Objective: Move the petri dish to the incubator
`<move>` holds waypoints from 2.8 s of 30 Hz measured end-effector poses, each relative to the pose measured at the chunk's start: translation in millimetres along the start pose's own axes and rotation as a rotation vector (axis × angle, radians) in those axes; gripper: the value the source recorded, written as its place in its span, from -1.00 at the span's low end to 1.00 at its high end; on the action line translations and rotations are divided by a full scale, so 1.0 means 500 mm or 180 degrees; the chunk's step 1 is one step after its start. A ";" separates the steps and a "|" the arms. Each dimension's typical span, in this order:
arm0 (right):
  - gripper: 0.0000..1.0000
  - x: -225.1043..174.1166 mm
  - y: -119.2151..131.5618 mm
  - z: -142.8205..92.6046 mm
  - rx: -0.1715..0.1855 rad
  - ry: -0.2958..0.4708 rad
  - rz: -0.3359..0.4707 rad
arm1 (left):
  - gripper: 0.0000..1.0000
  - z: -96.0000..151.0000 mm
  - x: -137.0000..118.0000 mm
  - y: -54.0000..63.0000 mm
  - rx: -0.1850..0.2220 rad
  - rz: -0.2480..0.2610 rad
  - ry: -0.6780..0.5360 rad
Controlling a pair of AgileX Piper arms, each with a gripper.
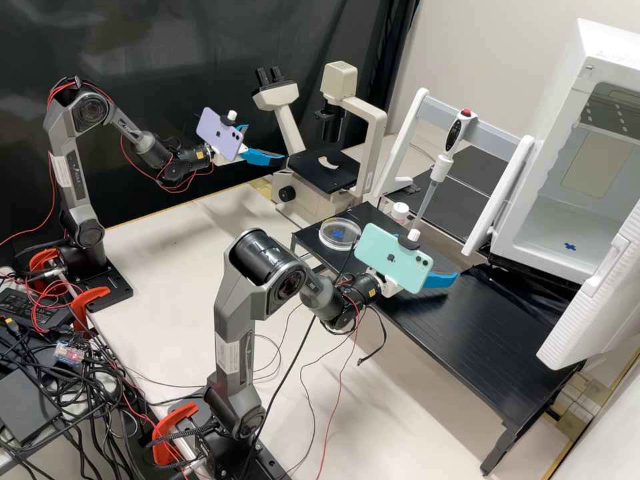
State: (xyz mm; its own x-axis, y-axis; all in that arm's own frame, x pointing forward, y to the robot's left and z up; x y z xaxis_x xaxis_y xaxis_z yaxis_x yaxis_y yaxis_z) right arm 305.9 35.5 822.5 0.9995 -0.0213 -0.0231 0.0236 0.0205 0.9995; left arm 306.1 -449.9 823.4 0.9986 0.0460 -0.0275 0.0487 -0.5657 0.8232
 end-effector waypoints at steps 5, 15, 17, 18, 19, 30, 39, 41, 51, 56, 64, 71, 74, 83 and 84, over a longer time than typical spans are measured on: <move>1.00 0.000 0.000 0.000 0.0000 0.0000 0.0000 | 1.00 0.000 0.000 0.000 0.0000 0.0000 0.0000; 1.00 -0.055 0.004 -0.018 0.0000 0.0171 0.0090 | 1.00 0.000 0.000 0.000 0.0000 0.0000 0.0000; 1.00 -0.073 0.001 -0.036 -0.0009 0.0341 0.0122 | 1.00 0.000 0.000 0.000 0.0000 0.0000 0.0000; 1.00 -0.080 -0.003 -0.045 -0.0006 0.0416 0.0114 | 1.00 0.000 0.000 0.000 0.0000 0.0000 0.0000; 1.00 -0.090 -0.007 -0.056 -0.0001 0.0508 0.0112 | 1.00 0.000 0.000 0.000 0.0000 0.0000 0.0000; 1.00 -0.140 -0.081 -0.126 -0.0155 0.1020 -0.0304 | 1.00 0.000 0.000 0.000 0.0000 0.0000 0.0000; 1.00 -0.138 -0.142 -0.130 -0.0263 0.1049 -0.0671 | 1.00 0.000 0.000 0.000 0.0000 0.0000 0.0000; 1.00 -0.135 -0.149 -0.125 -0.0277 0.1007 -0.0720 | 1.00 0.000 0.000 0.000 0.0000 0.0000 0.0000; 1.00 -0.128 -0.158 -0.110 -0.0292 0.0897 -0.0808 | 1.00 0.000 0.000 0.000 0.0000 0.0000 0.0000; -1.00 -0.129 -0.159 -0.111 -0.0253 0.0919 -0.0838 | 1.00 0.000 0.000 0.000 0.0000 0.0000 0.0000; -1.00 -0.124 -0.162 -0.108 -0.0173 0.0943 -0.0934 | 1.00 0.000 0.000 0.000 0.0000 0.0000 0.0000; -1.00 -0.123 -0.163 -0.110 -0.0207 0.0979 -0.0980 | 1.00 0.000 0.000 0.000 0.0000 0.0000 0.0000; -1.00 -0.123 -0.164 -0.110 -0.0210 0.0969 -0.0990 | 1.00 0.000 0.000 0.000 0.0000 0.0000 0.0000; -1.00 -0.115 -0.161 -0.113 -0.0215 0.0965 -0.0999 | 1.00 0.000 0.000 0.000 0.0000 0.0000 0.0000; -1.00 -0.114 -0.161 -0.113 -0.0217 0.0960 -0.1004 | 1.00 0.000 0.000 0.000 0.0000 0.0000 0.0000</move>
State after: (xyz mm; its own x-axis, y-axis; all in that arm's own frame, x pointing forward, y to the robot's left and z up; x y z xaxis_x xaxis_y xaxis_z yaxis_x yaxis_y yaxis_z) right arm 248.1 91.5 742.0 0.9043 0.2554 -0.3421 0.3198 0.1258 0.9391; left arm 306.1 -449.9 823.4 0.9986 0.0460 -0.0275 0.0487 -0.5657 0.8232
